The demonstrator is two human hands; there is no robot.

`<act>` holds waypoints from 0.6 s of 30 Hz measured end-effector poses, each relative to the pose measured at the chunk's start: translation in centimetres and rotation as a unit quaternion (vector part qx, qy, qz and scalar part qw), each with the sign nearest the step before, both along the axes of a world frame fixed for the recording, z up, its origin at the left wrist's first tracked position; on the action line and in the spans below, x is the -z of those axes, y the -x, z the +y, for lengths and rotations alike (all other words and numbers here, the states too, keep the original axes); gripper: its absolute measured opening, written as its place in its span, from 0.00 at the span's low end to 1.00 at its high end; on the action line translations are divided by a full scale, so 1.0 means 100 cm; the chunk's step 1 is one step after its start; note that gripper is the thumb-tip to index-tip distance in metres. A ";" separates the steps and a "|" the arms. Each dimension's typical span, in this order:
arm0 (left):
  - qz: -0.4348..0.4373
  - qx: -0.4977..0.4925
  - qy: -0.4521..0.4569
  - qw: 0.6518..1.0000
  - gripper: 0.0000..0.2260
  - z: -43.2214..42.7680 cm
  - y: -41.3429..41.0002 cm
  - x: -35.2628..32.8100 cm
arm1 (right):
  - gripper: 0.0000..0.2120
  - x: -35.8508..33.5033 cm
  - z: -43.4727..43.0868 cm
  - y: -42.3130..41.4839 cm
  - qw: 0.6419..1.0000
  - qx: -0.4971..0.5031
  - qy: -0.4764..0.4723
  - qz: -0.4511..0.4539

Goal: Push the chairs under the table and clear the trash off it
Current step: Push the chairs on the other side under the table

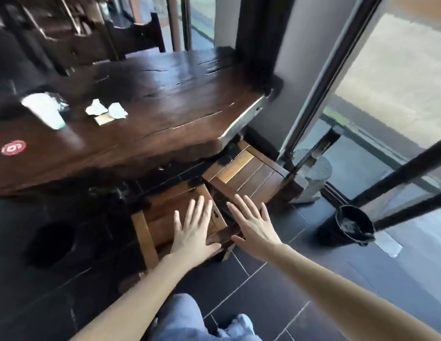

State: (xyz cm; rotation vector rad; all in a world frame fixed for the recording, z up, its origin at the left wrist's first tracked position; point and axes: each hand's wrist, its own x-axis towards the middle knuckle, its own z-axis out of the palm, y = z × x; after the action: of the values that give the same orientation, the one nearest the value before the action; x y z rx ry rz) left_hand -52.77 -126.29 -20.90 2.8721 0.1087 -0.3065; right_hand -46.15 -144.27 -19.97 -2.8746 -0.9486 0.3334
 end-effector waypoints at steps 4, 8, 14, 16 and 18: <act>0.043 -0.087 -0.045 0.994 0.48 0.019 0.038 0.004 | 0.41 0.008 0.013 -0.015 0.995 -0.036 -0.056 0.080; 0.135 -0.169 -0.077 0.973 0.45 0.054 0.075 0.010 | 0.39 0.015 0.035 -0.028 0.990 -0.090 -0.046 0.094; 0.206 -0.191 -0.050 0.958 0.42 0.072 0.107 0.029 | 0.36 0.028 0.005 -0.048 0.993 -0.055 0.060 0.090; 0.210 -0.189 -0.050 0.958 0.39 0.070 0.118 0.038 | 0.36 0.038 -0.016 -0.050 0.988 -0.056 0.112 0.086; 0.163 -0.190 -0.053 0.967 0.34 0.070 0.128 0.046 | 0.36 0.044 -0.028 -0.053 0.986 -0.050 0.128 0.092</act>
State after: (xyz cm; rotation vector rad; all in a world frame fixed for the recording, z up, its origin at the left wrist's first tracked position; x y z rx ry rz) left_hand -65.55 -119.32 -25.53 2.7935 0.7461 -0.7065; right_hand -40.83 -147.09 -24.38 -2.9538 -1.0905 0.7700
